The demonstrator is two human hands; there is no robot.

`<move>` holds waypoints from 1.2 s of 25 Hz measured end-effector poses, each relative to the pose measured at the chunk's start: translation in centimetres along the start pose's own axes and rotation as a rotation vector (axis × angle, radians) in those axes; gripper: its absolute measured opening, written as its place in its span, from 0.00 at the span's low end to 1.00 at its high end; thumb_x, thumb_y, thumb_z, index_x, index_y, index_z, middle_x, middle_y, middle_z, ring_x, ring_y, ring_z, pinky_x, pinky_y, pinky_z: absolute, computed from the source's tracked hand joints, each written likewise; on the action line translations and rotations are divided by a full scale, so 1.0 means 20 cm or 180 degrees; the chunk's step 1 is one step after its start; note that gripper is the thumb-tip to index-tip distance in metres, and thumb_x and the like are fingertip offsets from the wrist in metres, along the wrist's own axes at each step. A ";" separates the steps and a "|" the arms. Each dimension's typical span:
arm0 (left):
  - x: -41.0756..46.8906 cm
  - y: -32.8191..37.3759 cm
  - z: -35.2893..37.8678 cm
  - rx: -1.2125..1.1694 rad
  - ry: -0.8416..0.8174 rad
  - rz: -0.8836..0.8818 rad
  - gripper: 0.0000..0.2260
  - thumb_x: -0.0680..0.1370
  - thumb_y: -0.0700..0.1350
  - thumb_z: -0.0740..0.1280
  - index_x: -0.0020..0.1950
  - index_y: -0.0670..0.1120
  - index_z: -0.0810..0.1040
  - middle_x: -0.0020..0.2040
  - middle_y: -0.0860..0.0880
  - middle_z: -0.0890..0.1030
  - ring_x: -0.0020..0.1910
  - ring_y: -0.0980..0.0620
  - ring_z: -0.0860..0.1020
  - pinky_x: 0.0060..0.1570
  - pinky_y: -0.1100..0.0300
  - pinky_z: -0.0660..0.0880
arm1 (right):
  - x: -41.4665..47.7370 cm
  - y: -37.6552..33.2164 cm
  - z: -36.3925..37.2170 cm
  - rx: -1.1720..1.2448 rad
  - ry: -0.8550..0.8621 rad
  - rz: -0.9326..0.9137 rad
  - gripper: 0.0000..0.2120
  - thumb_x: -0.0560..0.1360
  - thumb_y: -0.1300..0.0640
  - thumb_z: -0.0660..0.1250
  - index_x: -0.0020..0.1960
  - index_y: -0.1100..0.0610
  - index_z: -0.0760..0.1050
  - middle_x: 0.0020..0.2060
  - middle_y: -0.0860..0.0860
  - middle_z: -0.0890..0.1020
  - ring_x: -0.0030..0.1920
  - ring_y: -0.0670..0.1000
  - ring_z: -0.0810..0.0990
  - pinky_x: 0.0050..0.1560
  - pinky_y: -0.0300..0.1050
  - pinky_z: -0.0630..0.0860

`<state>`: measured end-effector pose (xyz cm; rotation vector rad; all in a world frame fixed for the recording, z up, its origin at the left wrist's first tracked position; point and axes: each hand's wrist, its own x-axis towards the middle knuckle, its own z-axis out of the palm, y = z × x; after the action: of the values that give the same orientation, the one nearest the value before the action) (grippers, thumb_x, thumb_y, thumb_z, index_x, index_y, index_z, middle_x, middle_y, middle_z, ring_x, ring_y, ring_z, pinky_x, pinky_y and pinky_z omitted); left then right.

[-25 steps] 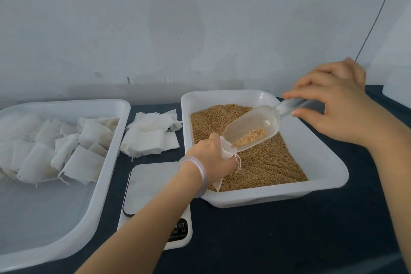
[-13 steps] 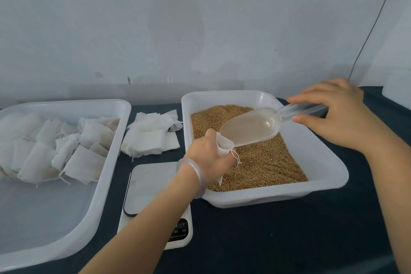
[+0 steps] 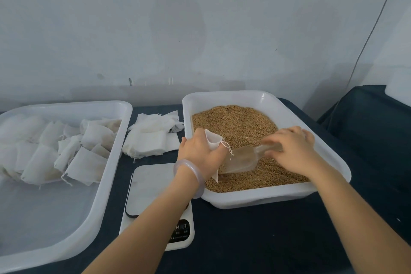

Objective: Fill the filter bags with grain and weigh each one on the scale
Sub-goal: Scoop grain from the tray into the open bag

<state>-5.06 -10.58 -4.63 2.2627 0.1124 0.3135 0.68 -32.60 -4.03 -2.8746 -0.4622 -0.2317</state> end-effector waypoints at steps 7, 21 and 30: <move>0.02 0.01 0.01 0.0717 -0.0322 0.0248 0.14 0.74 0.56 0.60 0.47 0.46 0.66 0.33 0.52 0.76 0.39 0.54 0.75 0.75 0.55 0.44 | -0.07 0.16 -0.20 0.1271 0.0124 0.0261 0.13 0.73 0.54 0.70 0.54 0.40 0.75 0.51 0.40 0.78 0.63 0.50 0.72 0.67 0.56 0.63; 0.04 -0.01 0.04 0.0996 -0.0502 0.0311 0.14 0.73 0.58 0.60 0.51 0.50 0.66 0.36 0.57 0.75 0.40 0.54 0.73 0.75 0.55 0.46 | -0.07 -0.12 -0.56 -0.0187 0.1079 -0.0834 0.15 0.70 0.55 0.72 0.57 0.49 0.80 0.50 0.46 0.78 0.62 0.54 0.64 0.70 0.57 0.43; 0.04 -0.01 0.04 0.0942 -0.0434 0.0289 0.15 0.73 0.58 0.60 0.51 0.48 0.67 0.38 0.56 0.75 0.41 0.53 0.73 0.75 0.55 0.49 | -0.07 -0.16 -0.55 -0.0296 0.1160 -0.1021 0.15 0.69 0.57 0.74 0.55 0.51 0.81 0.48 0.45 0.77 0.62 0.56 0.65 0.70 0.58 0.39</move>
<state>-4.11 -10.86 -5.10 2.5802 -0.0172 0.1993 -2.92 -32.73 6.98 -2.7386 -0.8516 -0.8318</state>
